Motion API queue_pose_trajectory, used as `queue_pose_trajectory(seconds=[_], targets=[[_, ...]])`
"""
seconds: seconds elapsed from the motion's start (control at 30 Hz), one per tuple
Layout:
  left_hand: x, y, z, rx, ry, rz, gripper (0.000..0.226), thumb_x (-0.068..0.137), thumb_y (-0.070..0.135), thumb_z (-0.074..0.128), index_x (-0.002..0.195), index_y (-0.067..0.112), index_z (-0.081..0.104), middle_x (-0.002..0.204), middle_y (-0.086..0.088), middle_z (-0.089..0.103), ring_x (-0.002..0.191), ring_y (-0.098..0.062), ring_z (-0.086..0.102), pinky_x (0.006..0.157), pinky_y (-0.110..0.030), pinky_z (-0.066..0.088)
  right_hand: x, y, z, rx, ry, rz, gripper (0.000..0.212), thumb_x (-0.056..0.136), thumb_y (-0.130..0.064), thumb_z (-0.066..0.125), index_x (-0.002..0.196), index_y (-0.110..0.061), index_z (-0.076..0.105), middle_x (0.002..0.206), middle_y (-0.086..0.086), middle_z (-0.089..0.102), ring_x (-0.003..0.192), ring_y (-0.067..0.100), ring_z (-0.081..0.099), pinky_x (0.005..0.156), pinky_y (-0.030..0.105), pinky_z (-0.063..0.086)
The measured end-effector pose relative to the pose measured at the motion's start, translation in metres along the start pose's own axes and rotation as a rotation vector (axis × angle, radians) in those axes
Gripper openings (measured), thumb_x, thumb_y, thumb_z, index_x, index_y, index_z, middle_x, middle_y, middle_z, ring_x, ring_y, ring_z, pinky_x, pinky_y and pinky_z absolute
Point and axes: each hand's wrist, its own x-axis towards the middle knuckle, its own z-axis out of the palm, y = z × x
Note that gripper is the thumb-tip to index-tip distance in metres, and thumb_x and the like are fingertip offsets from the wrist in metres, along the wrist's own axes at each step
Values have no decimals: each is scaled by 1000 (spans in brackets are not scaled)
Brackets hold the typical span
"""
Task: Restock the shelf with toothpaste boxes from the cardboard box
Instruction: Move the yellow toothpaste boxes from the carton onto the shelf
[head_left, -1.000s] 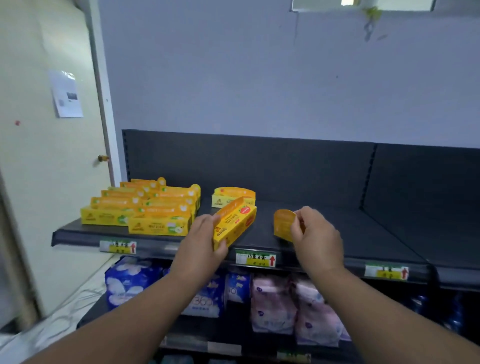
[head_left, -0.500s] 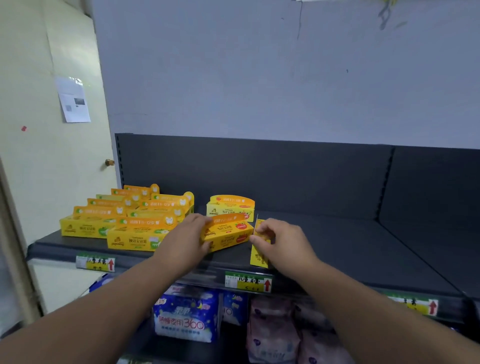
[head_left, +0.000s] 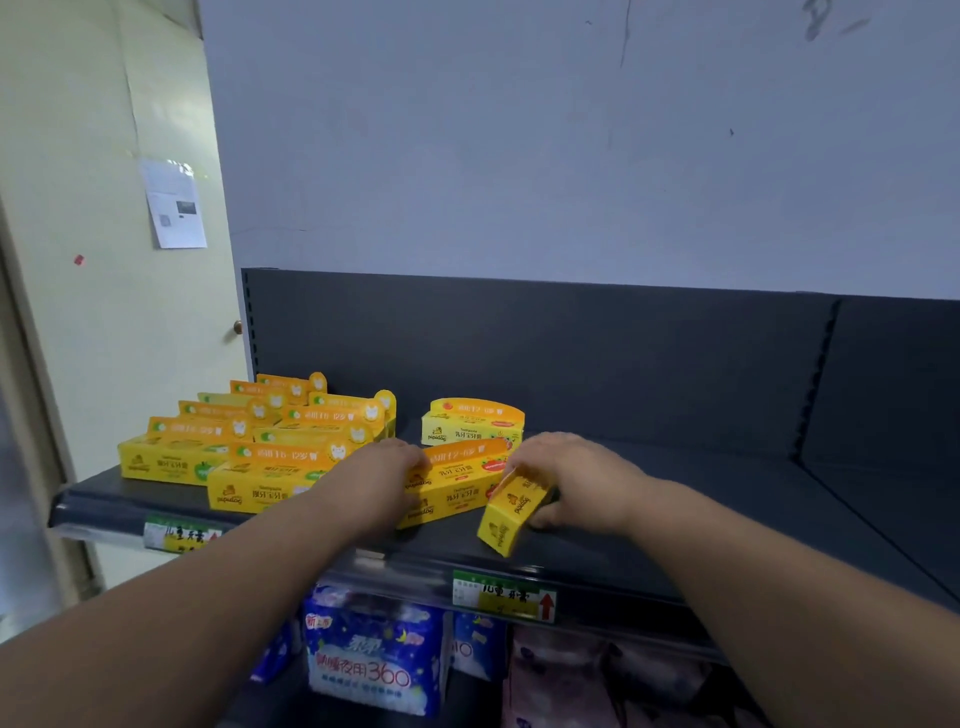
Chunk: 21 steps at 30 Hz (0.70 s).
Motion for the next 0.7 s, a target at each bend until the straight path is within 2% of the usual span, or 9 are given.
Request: queue_pose_trajectory(seconds=[0.07, 0.13, 0.27, 0.43, 0.7], targets=[[8, -3, -2, 48, -27, 20, 46, 92, 25, 59, 136, 27, 46, 137, 3, 47, 122, -17, 48, 98, -28, 41, 7, -1, 4, 52, 36, 66, 67, 78, -40, 77, 137, -39, 44, 139, -11, 46, 130, 16, 39, 105, 40, 40], [17, -5, -4, 107, -47, 57, 45, 91, 22, 59, 134, 28, 48, 138, 3, 47, 121, -20, 49, 98, -31, 43, 12, 0, 7, 95, 52, 131, 76, 78, -42, 76, 143, -39, 37, 144, -11, 42, 130, 15, 40, 104, 39, 41], [39, -13, -6, 237, -61, 162, 42, 88, 18, 60, 128, 29, 53, 133, 5, 52, 117, -19, 52, 95, -29, 38, 19, 12, 12, 117, 51, 299, 84, 74, -54, 75, 145, -38, 33, 145, -9, 40, 129, 16, 41, 105, 40, 41], [75, -21, -4, 184, -136, 198, 40, 88, 16, 61, 125, 27, 53, 128, 2, 54, 115, -19, 52, 93, -33, 48, 25, 15, 15, 167, 55, 419, 74, 81, -47, 73, 144, -38, 37, 139, -5, 45, 122, 16, 46, 100, 32, 43], [123, -25, -5, 148, -173, 292, 45, 88, 10, 59, 129, 27, 52, 128, -1, 53, 114, -20, 53, 92, -33, 50, 52, -2, 25, 178, 124, 542, 71, 81, -38, 76, 144, -36, 43, 137, 0, 51, 123, 19, 50, 101, 29, 42]])
